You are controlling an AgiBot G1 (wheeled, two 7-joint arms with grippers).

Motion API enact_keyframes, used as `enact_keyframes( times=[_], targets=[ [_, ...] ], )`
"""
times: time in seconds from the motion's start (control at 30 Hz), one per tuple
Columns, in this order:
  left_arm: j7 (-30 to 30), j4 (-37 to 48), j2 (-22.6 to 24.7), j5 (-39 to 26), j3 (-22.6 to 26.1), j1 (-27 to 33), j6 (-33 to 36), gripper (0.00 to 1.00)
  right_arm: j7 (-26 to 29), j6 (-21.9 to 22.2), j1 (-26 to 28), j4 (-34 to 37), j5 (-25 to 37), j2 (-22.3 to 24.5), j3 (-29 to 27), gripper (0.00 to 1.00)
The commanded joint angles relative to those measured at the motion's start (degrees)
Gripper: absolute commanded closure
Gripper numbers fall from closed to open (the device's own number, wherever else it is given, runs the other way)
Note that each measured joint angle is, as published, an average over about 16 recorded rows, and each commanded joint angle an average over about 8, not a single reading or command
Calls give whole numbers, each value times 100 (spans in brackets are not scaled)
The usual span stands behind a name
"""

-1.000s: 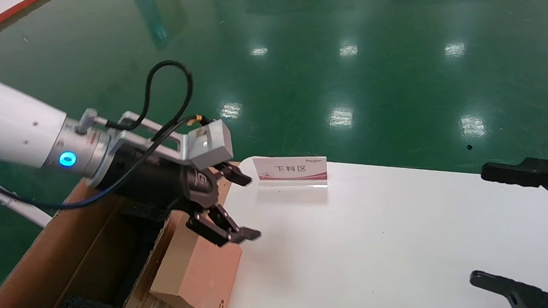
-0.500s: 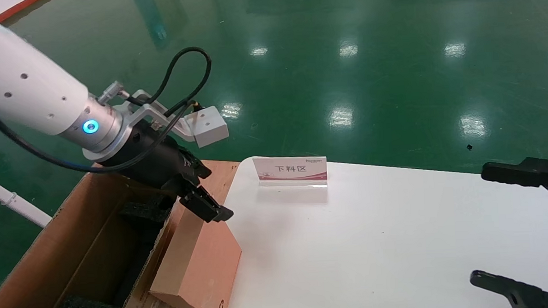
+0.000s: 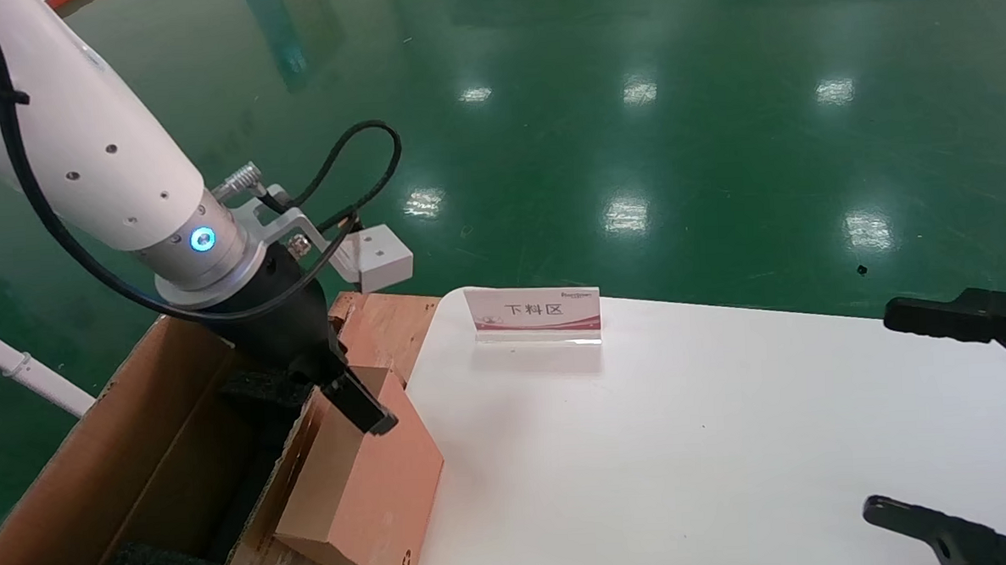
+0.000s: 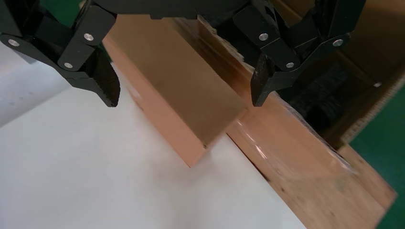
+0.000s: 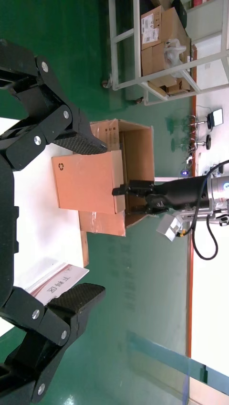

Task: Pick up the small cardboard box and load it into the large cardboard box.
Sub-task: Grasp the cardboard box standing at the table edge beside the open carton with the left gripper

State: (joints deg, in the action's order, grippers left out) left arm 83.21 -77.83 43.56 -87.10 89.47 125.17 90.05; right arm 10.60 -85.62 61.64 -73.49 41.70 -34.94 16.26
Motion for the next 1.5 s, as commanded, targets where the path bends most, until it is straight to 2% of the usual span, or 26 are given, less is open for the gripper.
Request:
enact_keyframes(
  times=[0.03,0.37,0.63,1.07,1.47,1.5],
  targets=[
    [155,-2,37,90,235,112,-23,0,0,0,0,0,-1,0,1,0],
    [284,-13,-86,532,932,551,-47,0,-2,2,1,0,-3,2,5,0],
    [264,-15,-81,891,1318,606,-168,0,-4,4,2,0,-6,3,8,0],
    [258,-11,-64,945,1674,480,-354,0,-7,6,3,0,-9,5,13,0],
    [202,-24,-52,870,1788,399,-542,0,-9,8,2,2,-11,7,14,0],
    [204,-24,-53,869,1786,398,-543,4,-9,8,2,2,-11,7,14,0]
  ],
)
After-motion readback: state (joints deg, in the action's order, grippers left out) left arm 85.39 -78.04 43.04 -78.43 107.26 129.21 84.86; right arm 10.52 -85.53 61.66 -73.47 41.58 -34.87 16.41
